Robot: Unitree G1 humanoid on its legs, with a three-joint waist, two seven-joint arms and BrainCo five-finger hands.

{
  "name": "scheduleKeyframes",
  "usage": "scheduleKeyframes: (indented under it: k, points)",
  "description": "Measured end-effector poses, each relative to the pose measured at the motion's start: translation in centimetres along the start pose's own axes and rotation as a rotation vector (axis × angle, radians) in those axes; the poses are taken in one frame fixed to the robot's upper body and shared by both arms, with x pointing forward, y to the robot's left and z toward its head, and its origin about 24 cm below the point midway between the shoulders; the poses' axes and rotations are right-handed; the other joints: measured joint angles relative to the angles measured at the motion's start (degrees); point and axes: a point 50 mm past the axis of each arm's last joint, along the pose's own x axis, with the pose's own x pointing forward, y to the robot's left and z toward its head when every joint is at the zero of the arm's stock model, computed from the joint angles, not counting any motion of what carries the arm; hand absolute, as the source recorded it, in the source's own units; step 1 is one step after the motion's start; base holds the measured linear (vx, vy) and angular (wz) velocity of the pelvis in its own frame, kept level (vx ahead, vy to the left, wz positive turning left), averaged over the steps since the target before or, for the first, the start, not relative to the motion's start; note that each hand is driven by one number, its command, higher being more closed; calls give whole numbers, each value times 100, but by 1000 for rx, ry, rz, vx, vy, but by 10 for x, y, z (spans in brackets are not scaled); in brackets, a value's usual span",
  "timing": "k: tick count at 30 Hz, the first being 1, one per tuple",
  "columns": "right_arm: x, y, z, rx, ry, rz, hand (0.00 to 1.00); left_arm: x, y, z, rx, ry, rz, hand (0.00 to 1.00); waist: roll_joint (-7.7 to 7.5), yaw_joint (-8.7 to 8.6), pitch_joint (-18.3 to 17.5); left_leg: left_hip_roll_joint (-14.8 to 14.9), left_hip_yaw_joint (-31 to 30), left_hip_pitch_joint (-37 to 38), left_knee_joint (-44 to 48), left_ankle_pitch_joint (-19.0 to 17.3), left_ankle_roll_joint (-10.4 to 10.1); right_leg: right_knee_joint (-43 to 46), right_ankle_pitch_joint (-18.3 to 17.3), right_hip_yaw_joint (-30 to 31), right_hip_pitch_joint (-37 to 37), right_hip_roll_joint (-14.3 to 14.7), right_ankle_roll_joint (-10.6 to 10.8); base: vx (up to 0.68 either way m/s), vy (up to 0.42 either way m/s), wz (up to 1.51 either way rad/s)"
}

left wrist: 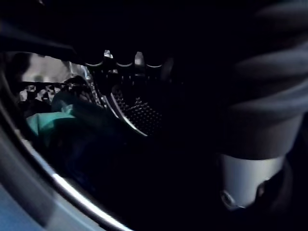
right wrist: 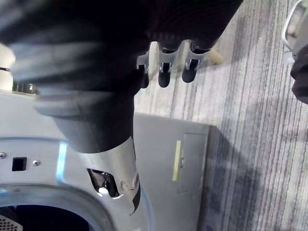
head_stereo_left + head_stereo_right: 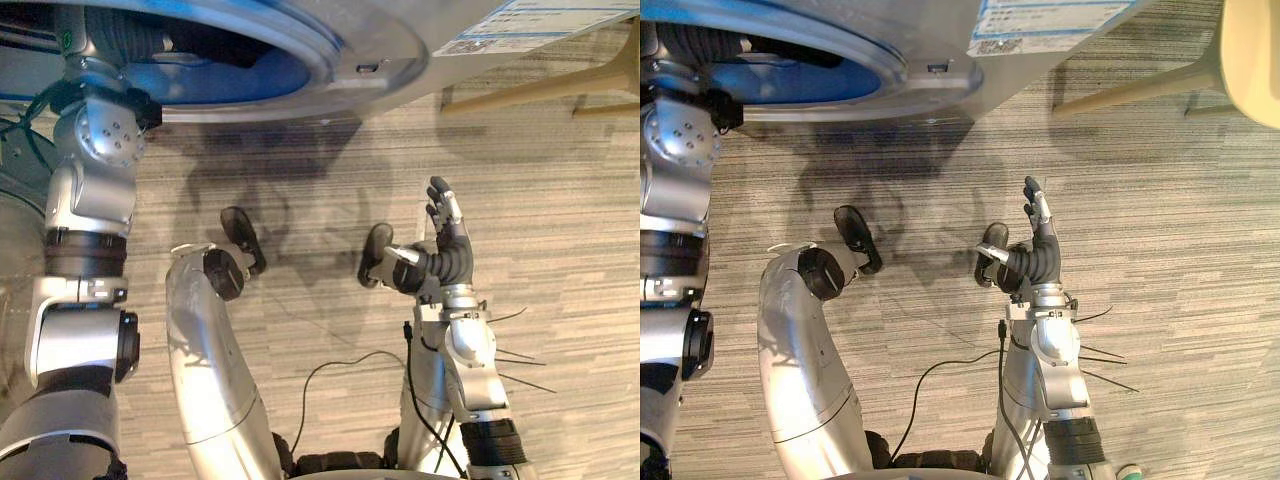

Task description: Pick up the laundry basket with both hands and put the clothes into the washing machine.

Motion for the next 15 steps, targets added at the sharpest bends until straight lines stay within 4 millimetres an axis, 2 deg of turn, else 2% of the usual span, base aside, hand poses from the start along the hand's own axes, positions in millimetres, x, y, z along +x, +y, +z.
scheduleKeyframes:
  k: [3, 5, 7, 9, 10, 12, 15]
  points:
    - [-2, 0, -3, -19, 15, 9, 0, -12, -8, -6, -55, 25, -44, 0, 29, 29, -261, 1, 17, -34, -57, 2, -1, -50, -2, -12, -46, -1, -6, 49, -16, -1]
    - [-2, 1, -4, -23, 26, 11, 0, -9, -6, -4, -80, 19, -29, 0, 36, 54, -278, 1, 19, -34, -47, 4, 0, -43, -2, -11, -46, -3, -7, 50, -16, 0]
    - [-2, 1, -7, -25, 45, 11, 0, 1, -10, 8, -143, -7, 2, 0, 35, 114, -278, -10, 18, -41, -31, 5, 1, -25, -3, -10, -46, -13, -7, 43, -12, 3]
    - [-2, 1, -10, -27, 64, 12, 0, 24, -15, 28, -249, -38, 64, 0, 33, 136, -280, -53, -20, -100, 3, 7, 4, 16, -6, -44, -46, -35, -9, 30, -12, 8]
    - [-2, 1, -10, -27, 63, 13, 0, 32, -15, 31, -272, -33, 81, 0, 32, 132, -280, -58, -22, -121, 26, 6, 5, 33, -8, -55, -46, -40, -9, 18, -9, 4]
    - [-1, 2, -9, -23, 60, 17, 0, 56, -18, 42, -345, -2, 138, 0, 29, 88, -282, -79, -50, -176, 71, -2, 14, 82, -24, -70, -61, -54, -1, 9, -15, 5]
    - [-1, 4, -9, -20, 58, 21, 0, 72, -19, 55, -367, 7, 178, 0, 19, 9, -288, -80, -53, -223, 72, 12, 22, 87, -22, -74, -97, -60, -2, 10, -18, 1]
